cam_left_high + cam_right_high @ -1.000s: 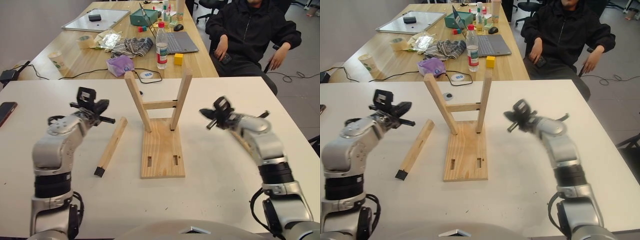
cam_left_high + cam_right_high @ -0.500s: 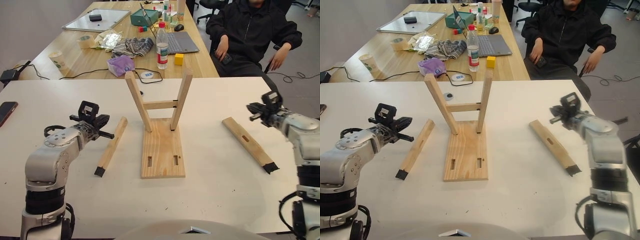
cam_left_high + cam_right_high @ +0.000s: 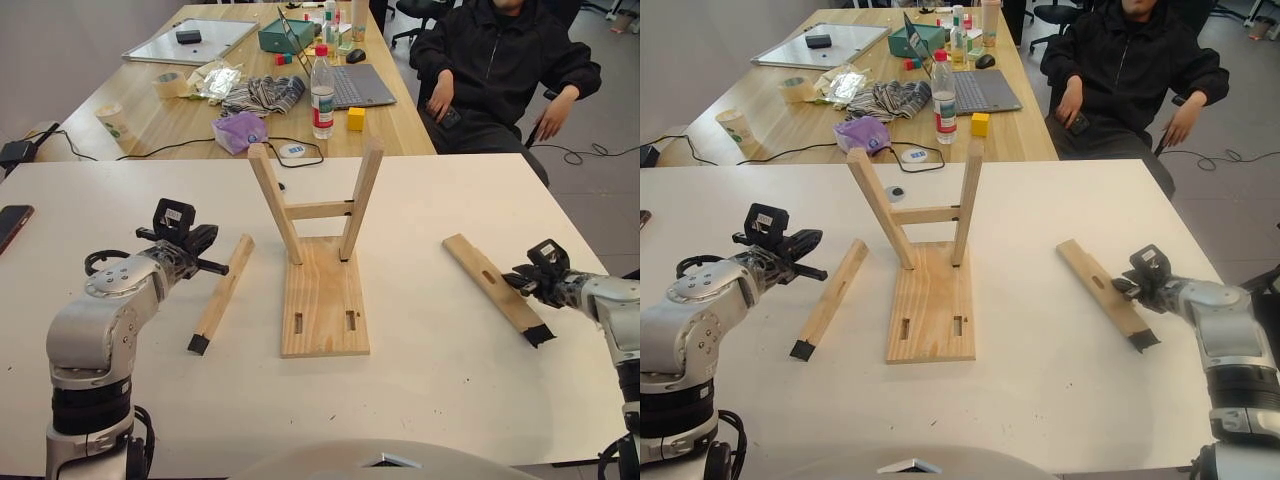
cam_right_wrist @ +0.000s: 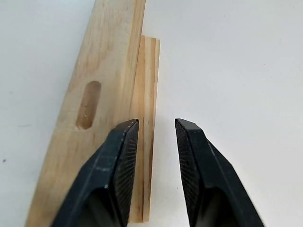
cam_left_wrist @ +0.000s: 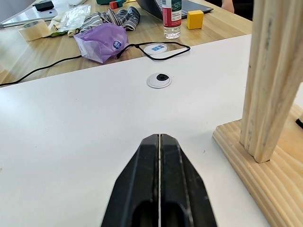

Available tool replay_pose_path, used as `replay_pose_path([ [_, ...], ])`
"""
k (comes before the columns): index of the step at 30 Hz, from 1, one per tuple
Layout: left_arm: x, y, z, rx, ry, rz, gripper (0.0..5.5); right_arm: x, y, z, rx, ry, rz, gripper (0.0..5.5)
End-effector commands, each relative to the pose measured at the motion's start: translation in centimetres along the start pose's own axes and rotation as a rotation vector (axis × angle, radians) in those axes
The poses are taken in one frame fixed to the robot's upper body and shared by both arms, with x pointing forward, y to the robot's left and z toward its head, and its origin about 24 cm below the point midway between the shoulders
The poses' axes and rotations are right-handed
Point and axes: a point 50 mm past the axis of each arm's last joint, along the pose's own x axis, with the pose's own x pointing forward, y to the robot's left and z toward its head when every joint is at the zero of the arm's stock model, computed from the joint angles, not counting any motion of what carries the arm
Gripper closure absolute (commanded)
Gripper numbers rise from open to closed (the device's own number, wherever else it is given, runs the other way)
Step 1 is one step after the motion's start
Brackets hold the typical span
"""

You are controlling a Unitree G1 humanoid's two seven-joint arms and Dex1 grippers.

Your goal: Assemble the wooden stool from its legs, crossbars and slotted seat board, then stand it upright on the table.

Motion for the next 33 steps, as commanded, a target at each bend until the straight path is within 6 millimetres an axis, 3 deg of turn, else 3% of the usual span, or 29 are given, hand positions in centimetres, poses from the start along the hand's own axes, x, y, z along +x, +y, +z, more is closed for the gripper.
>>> replay_pose_path([
  [1, 0.2, 0.0, 0.3, 0.007, -0.009, -0.003, 5.50, -0.1, 0.4, 0.2, -0.058, 0.018, 0.042, 4.10],
  [4, 0.3, -0.1, 0.2, 0.002, -0.011, -0.002, 5.50, 0.1, 0.9, 0.6, -0.066, 0.006, 0.073, 4.10],
  [7, 0.4, -0.2, 0.2, -0.003, -0.014, -0.003, 5.50, 0.3, 1.0, -0.1, -0.053, 0.031, 0.079, 4.10],
  [13, 0.3, -0.2, 0.4, -0.004, -0.023, 0.003, 5.50, 0.7, 1.0, -4.3, 0.127, 0.125, 0.097, 4.10],
  [22, 0.4, 0.0, 0.8, -0.003, -0.035, 0.005, 5.50, 0.8, 3.4, -8.4, 0.155, 0.275, 0.211, 5.18],
  [24, 0.4, 0.1, 1.0, -0.001, -0.040, 0.007, 5.50, 1.0, 3.1, -7.4, 0.144, 0.233, 0.186, 5.19],
  [25, 0.4, 0.1, 1.0, -0.001, -0.042, 0.008, 5.50, 1.1, 2.9, -6.9, 0.138, 0.208, 0.170, 4.84],
  [33, 0.4, -0.2, 1.2, -0.039, -0.066, 0.001, 5.50, 0.9, 1.2, -1.4, 0.052, 0.054, 0.124, 3.49],
])
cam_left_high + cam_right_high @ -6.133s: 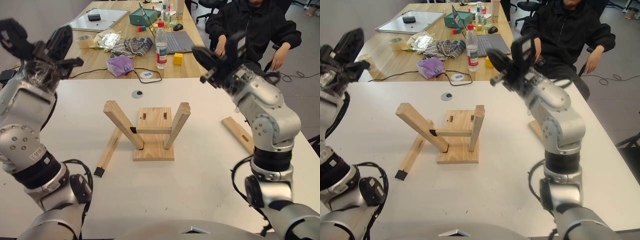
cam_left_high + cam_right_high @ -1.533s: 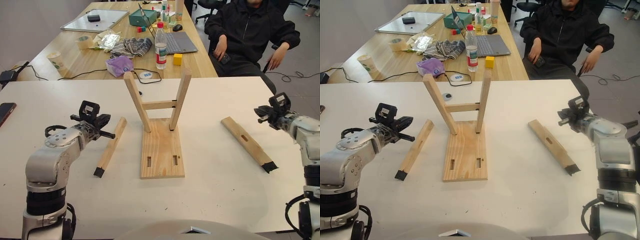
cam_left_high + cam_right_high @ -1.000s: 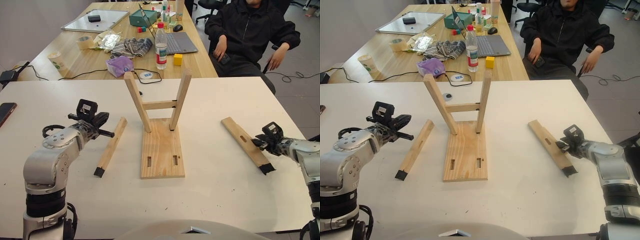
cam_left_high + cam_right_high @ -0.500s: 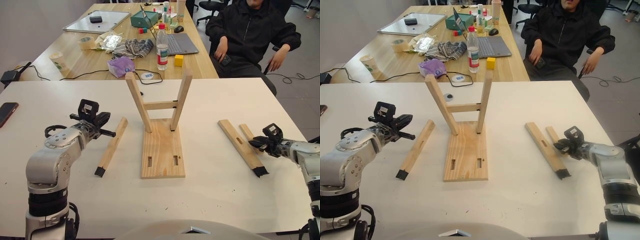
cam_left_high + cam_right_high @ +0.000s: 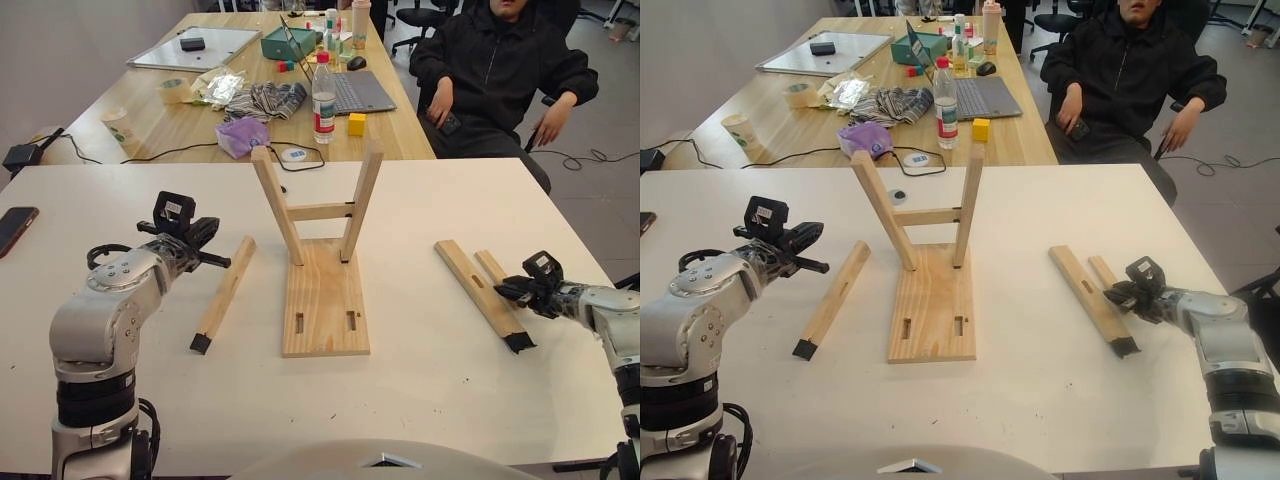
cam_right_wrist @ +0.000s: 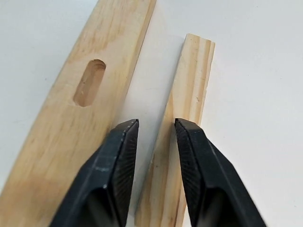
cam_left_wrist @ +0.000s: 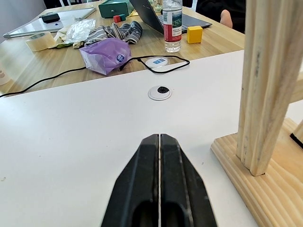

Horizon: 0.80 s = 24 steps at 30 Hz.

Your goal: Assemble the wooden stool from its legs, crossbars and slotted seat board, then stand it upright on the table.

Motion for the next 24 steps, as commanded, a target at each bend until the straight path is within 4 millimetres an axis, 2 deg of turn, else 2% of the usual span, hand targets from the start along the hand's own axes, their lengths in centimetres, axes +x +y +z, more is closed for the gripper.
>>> replay_pose_path([
  [1, -0.1, 0.0, 0.6, -0.013, -0.031, 0.007, 5.50, 0.4, 0.2, 0.4, 0.002, 0.036, -0.004, 3.27],
  [7, 0.0, -0.4, 0.6, -0.012, -0.030, -0.024, 5.50, 0.4, -0.6, 0.2, 0.038, 0.010, -0.067, 3.27],
  [18, 0.0, -0.4, 0.2, -0.011, -0.017, -0.021, 5.50, 0.0, -2.2, 1.9, 0.171, -0.123, -0.168, 3.27],
  [20, 0.0, -0.3, 0.2, -0.011, -0.016, -0.021, 5.50, 0.1, -2.3, 1.6, 0.184, -0.112, -0.186, 3.27],
  [24, 0.0, -0.5, 0.3, -0.009, -0.017, -0.029, 5.50, 0.6, -1.7, -0.3, 0.217, -0.042, -0.185, 3.27],
])
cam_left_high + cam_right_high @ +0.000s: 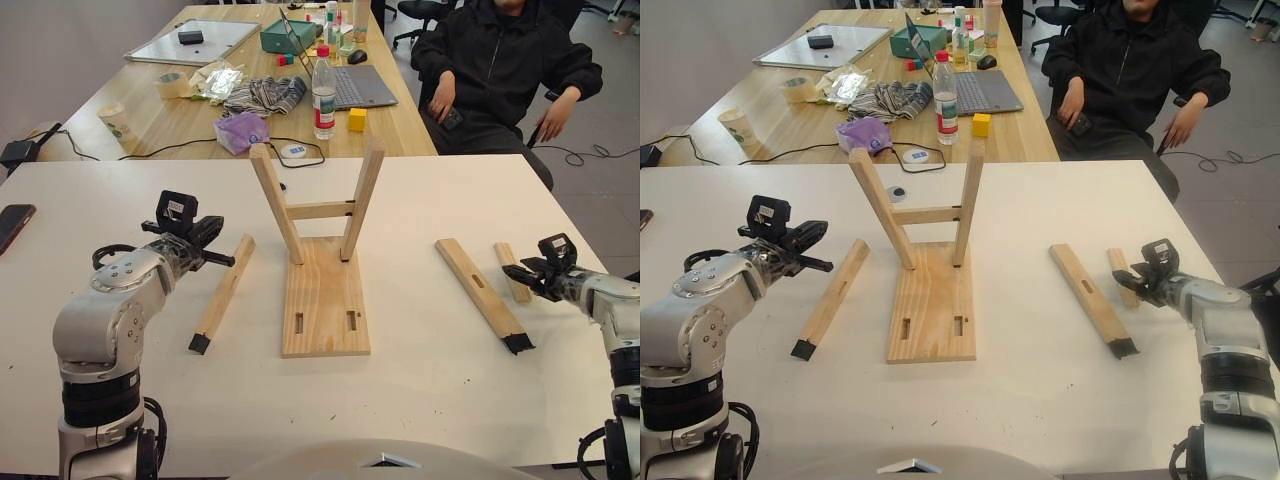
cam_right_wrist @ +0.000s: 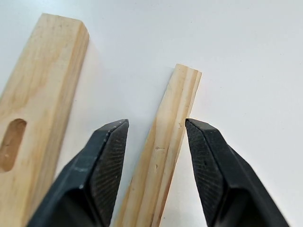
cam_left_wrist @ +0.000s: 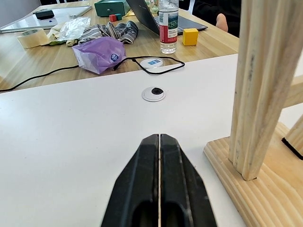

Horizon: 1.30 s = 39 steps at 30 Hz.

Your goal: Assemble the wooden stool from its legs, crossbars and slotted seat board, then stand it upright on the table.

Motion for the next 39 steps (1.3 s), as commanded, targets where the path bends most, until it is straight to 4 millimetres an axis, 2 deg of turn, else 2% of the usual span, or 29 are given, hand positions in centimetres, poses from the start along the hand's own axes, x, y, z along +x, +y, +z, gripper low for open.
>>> replay_pose_path([
  [1, 0.0, -0.1, 0.1, 0.008, 0.000, -0.007, 5.50, 0.4, 0.4, -2.0, 0.047, 0.062, -0.004, 3.27],
  [6, -0.1, 0.0, 0.2, 0.014, 0.000, -0.011, 5.50, 0.3, 0.6, -5.6, 0.073, 0.167, -0.001, 3.27],
  [11, 0.1, -0.3, 0.3, 0.021, 0.004, -0.025, 5.50, -0.2, 1.5, -8.5, 0.156, 0.262, 0.059, 4.07],
  [14, 0.2, -0.3, 0.9, 0.023, -0.018, -0.023, 5.50, -0.6, 2.2, -9.7, 0.242, 0.299, 0.097, 4.20],
  [16, 0.3, -0.4, 1.4, 0.013, -0.050, -0.019, 5.50, -0.4, 2.4, -9.6, 0.252, 0.259, 0.102, 4.21],
  [19, 0.6, -0.7, 2.2, -0.003, -0.103, -0.032, 5.50, 0.5, 2.9, -6.4, 0.225, 0.046, 0.124, 4.21],
  [22, 0.5, -1.8, 4.3, -0.021, -0.235, -0.116, 5.50, 0.7, 4.0, 0.4, 0.168, -0.285, 0.178, 4.21],
  [24, 0.1, -2.7, 6.0, -0.039, -0.343, -0.194, 5.50, -0.1, 5.4, 4.9, 0.138, -0.478, 0.252, 4.21],
  [26, -0.4, -3.6, 7.7, -0.085, -0.450, -0.311, 5.50, -1.7, 7.5, 9.8, 0.122, -0.681, 0.377, 4.21],
  [28, -1.0, -4.6, 9.1, -0.113, -0.524, -0.445, 5.50, -3.5, 9.6, 13.9, 0.077, -0.839, 0.493, 4.21],
  [32, -1.9, -7.0, 11.4, -0.156, -0.628, -0.647, 5.50, -5.6, 12.5, 18.1, -0.019, -0.988, 0.590, 4.21],
  [36, -1.7, -8.5, 11.7, -0.236, -0.642, -0.679, 5.50, -5.9, 15.3, 20.1, -0.199, -1.074, 0.502, 4.21],
  [39, -1.2, -8.3, 11.9, -0.309, -0.667, -0.623, 5.05, -5.9, 17.3, 20.6, -0.262, -1.145, 0.438, 4.21],
])
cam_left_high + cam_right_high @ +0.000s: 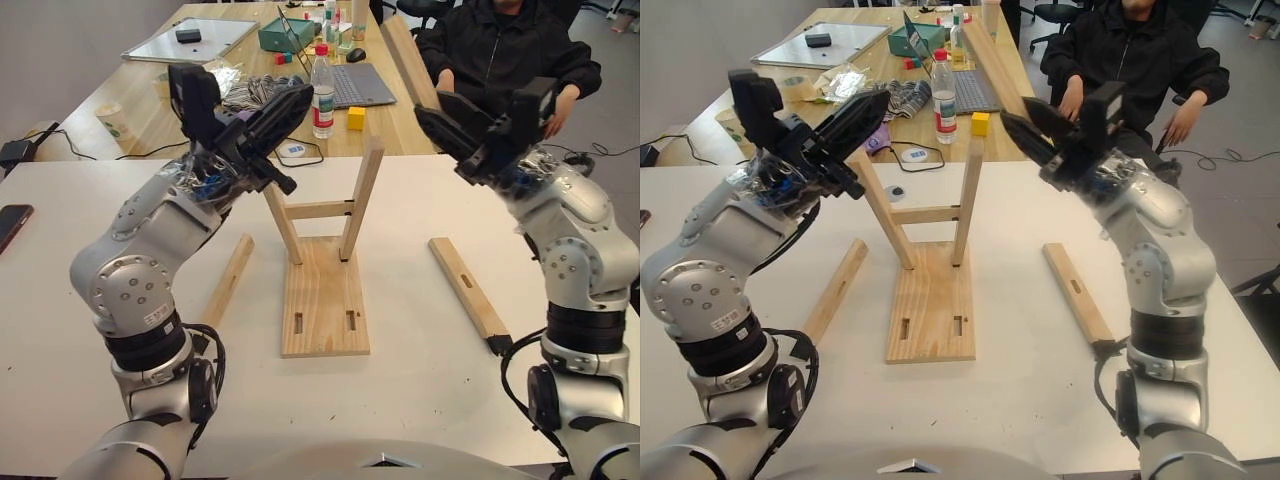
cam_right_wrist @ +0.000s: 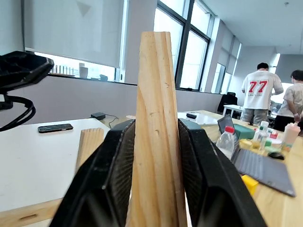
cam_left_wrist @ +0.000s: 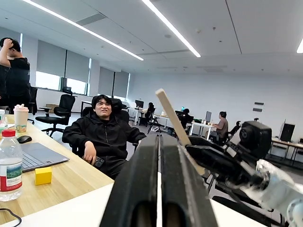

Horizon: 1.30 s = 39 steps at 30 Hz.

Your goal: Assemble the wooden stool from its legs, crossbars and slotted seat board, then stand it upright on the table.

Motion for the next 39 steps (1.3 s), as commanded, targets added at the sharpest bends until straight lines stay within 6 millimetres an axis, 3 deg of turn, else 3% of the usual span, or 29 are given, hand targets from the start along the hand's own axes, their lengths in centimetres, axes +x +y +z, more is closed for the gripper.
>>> replay_pose_path([
  [1, 0.5, 0.6, 0.2, -0.025, -0.060, 0.075, 4.88, 1.8, 2.2, 0.7, -0.118, -0.082, -0.003, 4.21],
  [4, 0.5, 1.0, 0.1, -0.033, -0.069, 0.100, 4.48, 2.3, 3.1, 0.6, -0.127, -0.112, -0.007, 4.21],
  [10, 0.7, -0.3, -0.4, -0.060, -0.065, 0.045, 3.54, 3.3, 4.1, 0.1, -0.160, -0.114, 0.018, 4.21],
  [13, 1.0, -0.9, -0.3, -0.050, -0.053, 0.005, 3.50, 3.5, 4.4, 0.1, -0.176, -0.121, 0.036, 4.21],
  [23, 1.1, 0.3, 0.0, -0.078, -0.083, 0.050, 3.50, 3.8, 6.2, 0.1, -0.172, -0.143, 0.167, 4.21],
  [34, 0.8, 0.0, 0.3, -0.138, -0.141, 0.015, 4.96, 3.8, 5.9, 0.1, -0.144, -0.153, 0.148, 4.21],
  [39, 0.8, 0.2, 0.9, -0.143, -0.175, 0.016, 5.09, 3.9, 5.8, 0.0, -0.117, -0.154, 0.138, 4.21],
])
